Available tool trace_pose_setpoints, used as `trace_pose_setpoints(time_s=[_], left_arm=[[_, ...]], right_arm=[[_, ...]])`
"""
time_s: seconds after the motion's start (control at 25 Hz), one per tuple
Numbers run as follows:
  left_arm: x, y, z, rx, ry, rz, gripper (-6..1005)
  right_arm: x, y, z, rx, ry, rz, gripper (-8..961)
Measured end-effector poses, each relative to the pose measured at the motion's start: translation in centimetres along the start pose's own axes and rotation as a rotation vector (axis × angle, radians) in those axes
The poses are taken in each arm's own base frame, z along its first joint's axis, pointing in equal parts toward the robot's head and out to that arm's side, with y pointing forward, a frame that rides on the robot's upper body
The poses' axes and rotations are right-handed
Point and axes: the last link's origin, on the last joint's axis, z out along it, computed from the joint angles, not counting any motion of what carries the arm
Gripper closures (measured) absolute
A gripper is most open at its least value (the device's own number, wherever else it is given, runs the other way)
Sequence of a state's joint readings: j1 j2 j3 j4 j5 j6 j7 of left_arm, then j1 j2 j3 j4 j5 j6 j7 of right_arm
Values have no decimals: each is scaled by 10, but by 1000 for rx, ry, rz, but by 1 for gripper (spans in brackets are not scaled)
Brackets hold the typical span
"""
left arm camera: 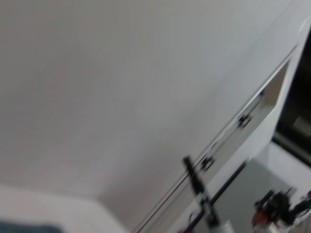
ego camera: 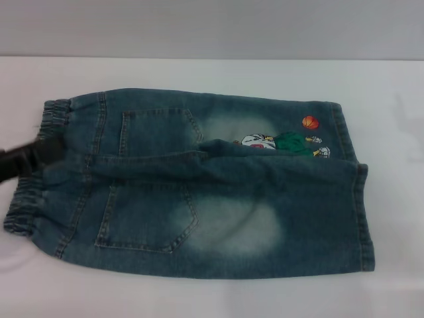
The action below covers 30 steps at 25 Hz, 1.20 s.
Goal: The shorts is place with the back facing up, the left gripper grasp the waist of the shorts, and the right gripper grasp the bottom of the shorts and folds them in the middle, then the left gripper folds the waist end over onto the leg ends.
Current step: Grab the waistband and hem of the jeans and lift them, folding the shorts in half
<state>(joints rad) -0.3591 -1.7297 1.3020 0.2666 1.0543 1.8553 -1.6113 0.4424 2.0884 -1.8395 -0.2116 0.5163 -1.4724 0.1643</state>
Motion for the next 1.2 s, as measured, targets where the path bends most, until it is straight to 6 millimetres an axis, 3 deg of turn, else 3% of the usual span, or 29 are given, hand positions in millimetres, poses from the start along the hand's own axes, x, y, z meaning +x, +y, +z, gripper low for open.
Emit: trace_pose_setpoints(time_s=[0.28,0.64,0.88,0.96,1.2], left_arm=[[-19,-26,-13,214,-71,-60,216],[-28,-55,-20,424,-137,-120,217],[-19,-57,-34,474,-151,-130,218],[-8,-56,-48,508,-159,-139,218],[-3,-53,-64,552,-164,-149,218]], right_arm=[[0,0,1,-3,2,-1,243],[0,0,2,-5,2,-3,242],[-1,-1,5,-3,-3,-6,241],[-1,-1,6,-4,-5,-6,242],[-1,0,8,-7,-9,-10,242]])
